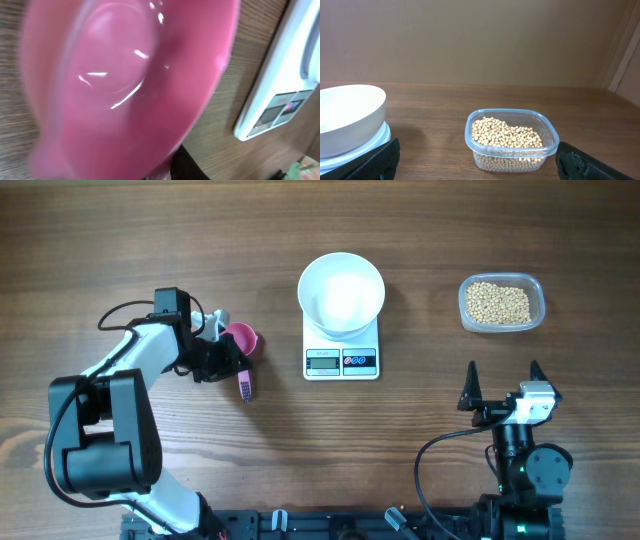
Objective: Scoop item into bowl and weigh 150g on scale
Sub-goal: 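Raise the scoop above the bowl and bring the right gripper toward it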
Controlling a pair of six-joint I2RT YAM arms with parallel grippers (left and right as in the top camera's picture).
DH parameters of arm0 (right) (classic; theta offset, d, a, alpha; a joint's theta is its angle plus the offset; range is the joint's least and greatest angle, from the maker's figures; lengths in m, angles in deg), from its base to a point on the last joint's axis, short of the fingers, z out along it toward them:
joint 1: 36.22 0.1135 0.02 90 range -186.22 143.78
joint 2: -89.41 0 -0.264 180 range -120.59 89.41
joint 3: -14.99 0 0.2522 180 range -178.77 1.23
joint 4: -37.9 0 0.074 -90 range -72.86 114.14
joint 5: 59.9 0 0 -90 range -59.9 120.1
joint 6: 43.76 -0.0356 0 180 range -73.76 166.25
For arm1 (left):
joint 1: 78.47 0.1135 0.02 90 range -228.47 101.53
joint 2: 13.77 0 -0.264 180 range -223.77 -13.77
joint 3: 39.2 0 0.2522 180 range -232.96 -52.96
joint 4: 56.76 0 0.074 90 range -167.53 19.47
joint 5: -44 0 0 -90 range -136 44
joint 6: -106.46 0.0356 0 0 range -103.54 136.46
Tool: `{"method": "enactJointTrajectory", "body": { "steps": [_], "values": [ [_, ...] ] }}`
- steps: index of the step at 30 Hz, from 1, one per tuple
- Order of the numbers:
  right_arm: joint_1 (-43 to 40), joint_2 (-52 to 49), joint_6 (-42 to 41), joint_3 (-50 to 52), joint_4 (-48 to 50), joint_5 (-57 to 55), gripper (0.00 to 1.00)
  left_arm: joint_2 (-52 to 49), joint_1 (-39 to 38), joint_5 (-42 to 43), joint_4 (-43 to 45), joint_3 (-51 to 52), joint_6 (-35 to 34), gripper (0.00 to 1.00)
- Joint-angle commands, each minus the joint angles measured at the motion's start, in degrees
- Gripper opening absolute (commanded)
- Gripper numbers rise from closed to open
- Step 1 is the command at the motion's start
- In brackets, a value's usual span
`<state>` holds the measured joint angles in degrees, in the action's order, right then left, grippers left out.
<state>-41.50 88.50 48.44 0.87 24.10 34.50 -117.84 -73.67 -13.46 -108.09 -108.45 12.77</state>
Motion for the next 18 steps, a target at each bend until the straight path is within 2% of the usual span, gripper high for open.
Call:
{"method": "enactJointTrajectory", "body": {
  "steps": [1,5,12,18],
  "values": [
    [0.28,0.11,-0.79,0.07,0.04,-0.98,1.00,-0.70,0.22,3.93,-0.39,0.39,0.22,0.19],
    [0.28,0.11,-0.74,0.07,0.07,-0.98,1.00,-0.61,0.26,5.51,-1.55,0.39,-0.24,0.10],
    [0.28,0.11,-0.79,0.07,0.04,-0.98,1.00,-0.09,0.26,10.16,-2.08,0.20,-4.11,0.04],
    [0.28,0.11,-0.76,0.04,0.04,-0.98,1.00,2.01,1.49,26.18,-2.08,-2.80,-6.38,0.04]
  ]
}}
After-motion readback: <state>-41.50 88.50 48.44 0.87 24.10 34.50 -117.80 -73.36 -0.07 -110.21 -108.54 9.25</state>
